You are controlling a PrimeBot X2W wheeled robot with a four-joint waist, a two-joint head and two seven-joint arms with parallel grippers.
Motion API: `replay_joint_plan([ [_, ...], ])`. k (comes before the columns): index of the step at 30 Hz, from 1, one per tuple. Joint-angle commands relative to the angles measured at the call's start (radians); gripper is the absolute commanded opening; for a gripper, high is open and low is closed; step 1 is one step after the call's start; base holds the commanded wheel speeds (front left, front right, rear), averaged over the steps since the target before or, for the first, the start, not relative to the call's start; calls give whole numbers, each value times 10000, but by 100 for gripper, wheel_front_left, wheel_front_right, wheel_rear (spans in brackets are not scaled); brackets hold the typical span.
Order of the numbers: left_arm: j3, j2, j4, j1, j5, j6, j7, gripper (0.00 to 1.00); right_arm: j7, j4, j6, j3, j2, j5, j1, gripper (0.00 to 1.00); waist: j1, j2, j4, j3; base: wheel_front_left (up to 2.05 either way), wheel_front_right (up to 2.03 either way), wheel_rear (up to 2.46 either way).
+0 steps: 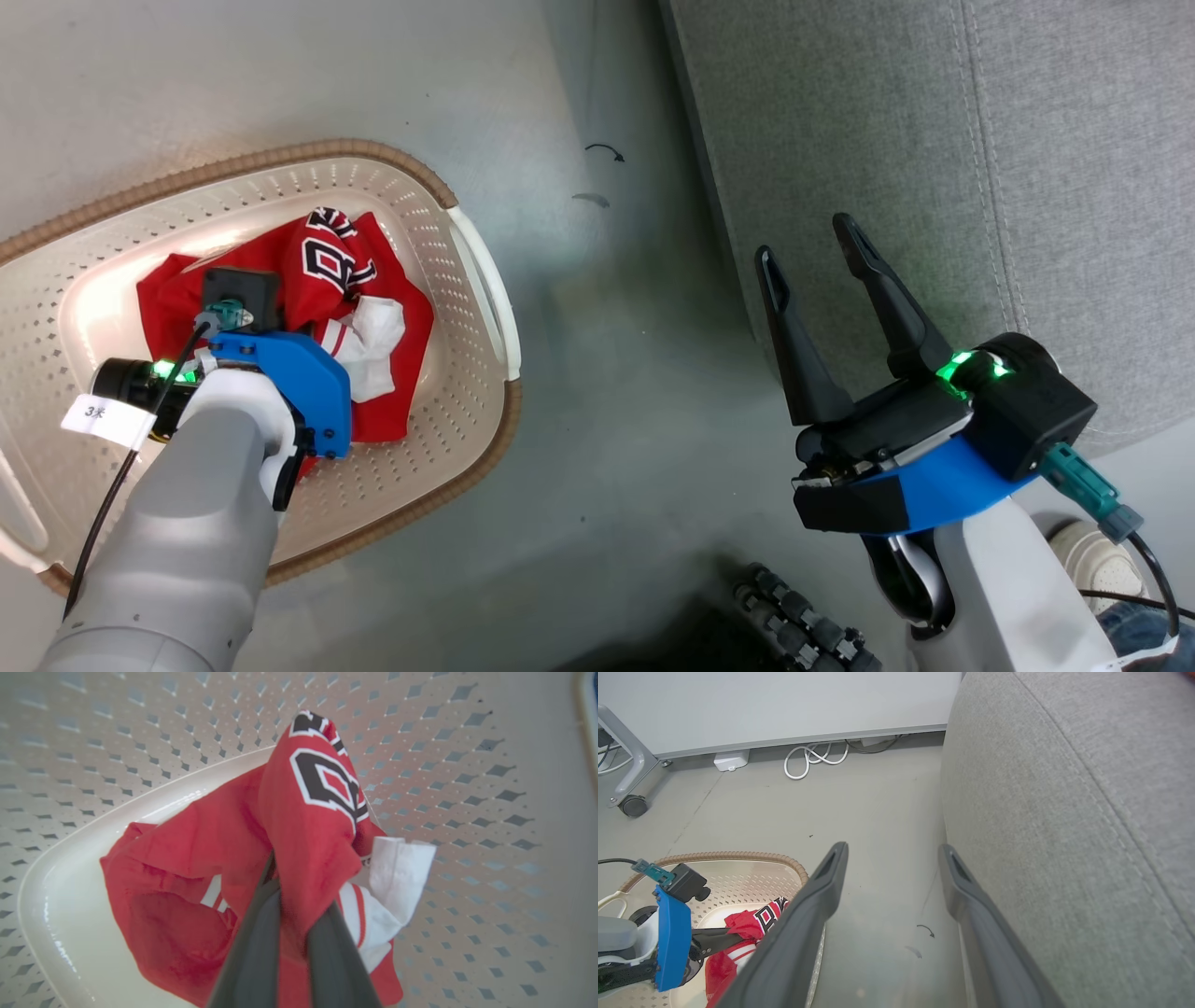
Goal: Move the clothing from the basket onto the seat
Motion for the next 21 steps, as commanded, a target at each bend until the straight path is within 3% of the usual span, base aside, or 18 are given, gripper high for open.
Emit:
replay_joint_plan([
  [1,-28,2,35,-95,-74,-44,-82,0,-43,59,5,15,9,-2,-164,100,-1,0,18,-71,0,0,0],
  [11,-183,-302,102,318,-166,-204,-428,0,-54,291,5,-46,9,-258,-152,100,-1,0,584,-1022,0,0,0],
  [21,-646,-870,-432,1230,-375,-460,-1068,0,184,801,5,-72,3,-549,44,100,-1,0,1555,-3236,0,0,0],
])
